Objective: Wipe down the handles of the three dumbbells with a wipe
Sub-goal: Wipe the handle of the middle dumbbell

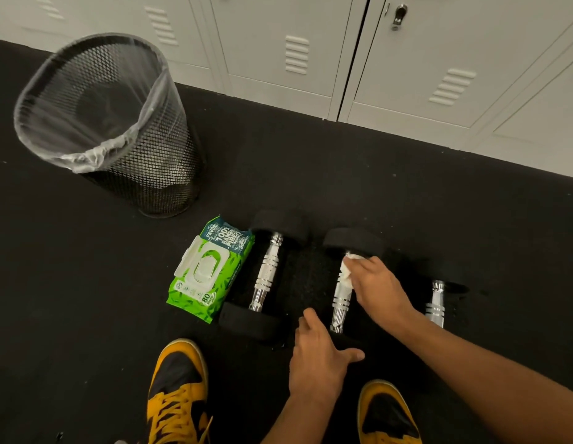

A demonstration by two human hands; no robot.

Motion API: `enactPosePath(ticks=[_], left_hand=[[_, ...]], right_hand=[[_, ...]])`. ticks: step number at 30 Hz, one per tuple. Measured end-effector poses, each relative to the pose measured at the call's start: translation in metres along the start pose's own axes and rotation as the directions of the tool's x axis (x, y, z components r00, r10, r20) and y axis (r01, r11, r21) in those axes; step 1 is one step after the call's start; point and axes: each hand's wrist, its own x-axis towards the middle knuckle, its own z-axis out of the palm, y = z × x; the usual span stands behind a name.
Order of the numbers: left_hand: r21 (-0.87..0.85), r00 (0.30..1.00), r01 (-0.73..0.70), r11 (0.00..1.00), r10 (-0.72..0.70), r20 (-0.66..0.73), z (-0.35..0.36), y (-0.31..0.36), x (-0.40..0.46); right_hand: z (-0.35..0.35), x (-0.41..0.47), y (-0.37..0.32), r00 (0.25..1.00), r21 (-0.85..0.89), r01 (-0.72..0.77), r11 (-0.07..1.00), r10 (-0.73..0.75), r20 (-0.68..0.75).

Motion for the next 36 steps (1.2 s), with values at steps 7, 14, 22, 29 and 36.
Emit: enactPosePath(ticks=[7, 14, 22, 29, 36], left_hand=[[-0.004, 1.0, 0.019, 1.0, -0.019, 0.014, 0.001, 0.0, 0.001], [-0.01, 0.999, 0.029, 1.0, -0.029, 0.018, 0.002, 0.001, 0.001], [-0.035, 0.998, 0.04, 0.999, -0.039, 0.041, 0.001, -0.002, 0.003], [-0.027, 0.998, 0.032, 0.999, -0.031, 0.047, 0.001, -0.002, 0.002], [-0.043, 0.999, 0.017, 0.999, -0.015, 0.04, 0.001, -0.003, 0.003]], right_hand=[[-0.019, 0.037, -0.027, 0.894, -0.392, 0.328, 0.86, -0.148, 0.423], [-0.023, 0.066, -0.046, 0.75, -0.357, 0.346, 0.868, -0.028, 0.66], [-0.02, 0.067, -0.051, 0.611, -0.251, 0.333, 0.909, -0.006, 0.791], [-0.018, 0.057, -0.055, 0.57, -0.165, 0.242, 0.956, -0.003, 0.821], [-0.005, 0.042, -0.063, 0.48, -0.022, 0.169, 0.985, -0.063, 0.875]])
